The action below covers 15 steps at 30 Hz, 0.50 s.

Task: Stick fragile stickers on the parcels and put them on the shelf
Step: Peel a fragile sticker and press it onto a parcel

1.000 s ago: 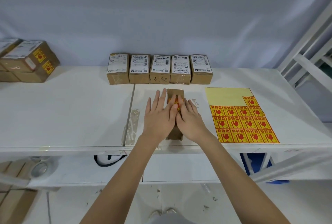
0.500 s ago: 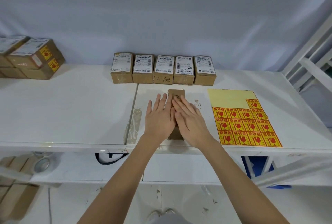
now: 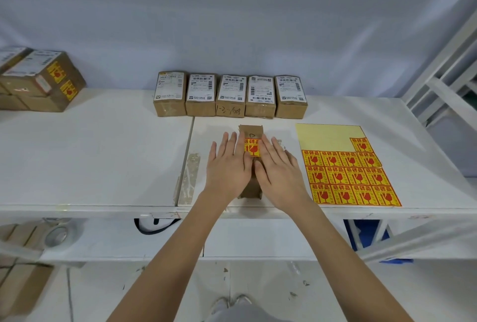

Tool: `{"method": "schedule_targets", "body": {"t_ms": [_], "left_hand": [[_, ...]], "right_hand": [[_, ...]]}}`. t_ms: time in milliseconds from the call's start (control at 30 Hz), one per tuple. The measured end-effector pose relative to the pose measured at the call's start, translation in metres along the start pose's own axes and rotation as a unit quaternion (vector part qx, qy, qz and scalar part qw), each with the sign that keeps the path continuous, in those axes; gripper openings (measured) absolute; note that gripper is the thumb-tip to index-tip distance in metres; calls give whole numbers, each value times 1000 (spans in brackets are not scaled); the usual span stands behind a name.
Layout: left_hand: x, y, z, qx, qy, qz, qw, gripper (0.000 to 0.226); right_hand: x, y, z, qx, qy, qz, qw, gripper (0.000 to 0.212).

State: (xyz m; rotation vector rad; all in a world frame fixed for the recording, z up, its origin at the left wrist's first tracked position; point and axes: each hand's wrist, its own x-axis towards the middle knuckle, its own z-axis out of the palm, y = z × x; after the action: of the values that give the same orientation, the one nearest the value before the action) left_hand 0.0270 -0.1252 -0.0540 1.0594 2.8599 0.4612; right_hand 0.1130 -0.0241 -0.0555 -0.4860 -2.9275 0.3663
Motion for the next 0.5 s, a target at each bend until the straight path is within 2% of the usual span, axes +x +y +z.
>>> {"method": "schedule_targets", "body": {"t_ms": [100, 167, 267, 500], "left_hand": [[1, -4, -1, 26, 42, 75, 996, 64], [2, -6, -4, 26, 40, 127, 991, 61], [4, -6, -5, -5, -15, 107, 994, 50], [0, -1, -1, -52, -16, 13, 998, 60]], "right_hand": [[0, 0, 2, 12, 5, -2, 1000, 78], [0, 0, 3, 16, 10, -3, 1000, 77], [0, 1, 5, 21, 18, -2, 1000, 76], [-1, -1, 5, 75, 15, 9, 997, 69]]}}
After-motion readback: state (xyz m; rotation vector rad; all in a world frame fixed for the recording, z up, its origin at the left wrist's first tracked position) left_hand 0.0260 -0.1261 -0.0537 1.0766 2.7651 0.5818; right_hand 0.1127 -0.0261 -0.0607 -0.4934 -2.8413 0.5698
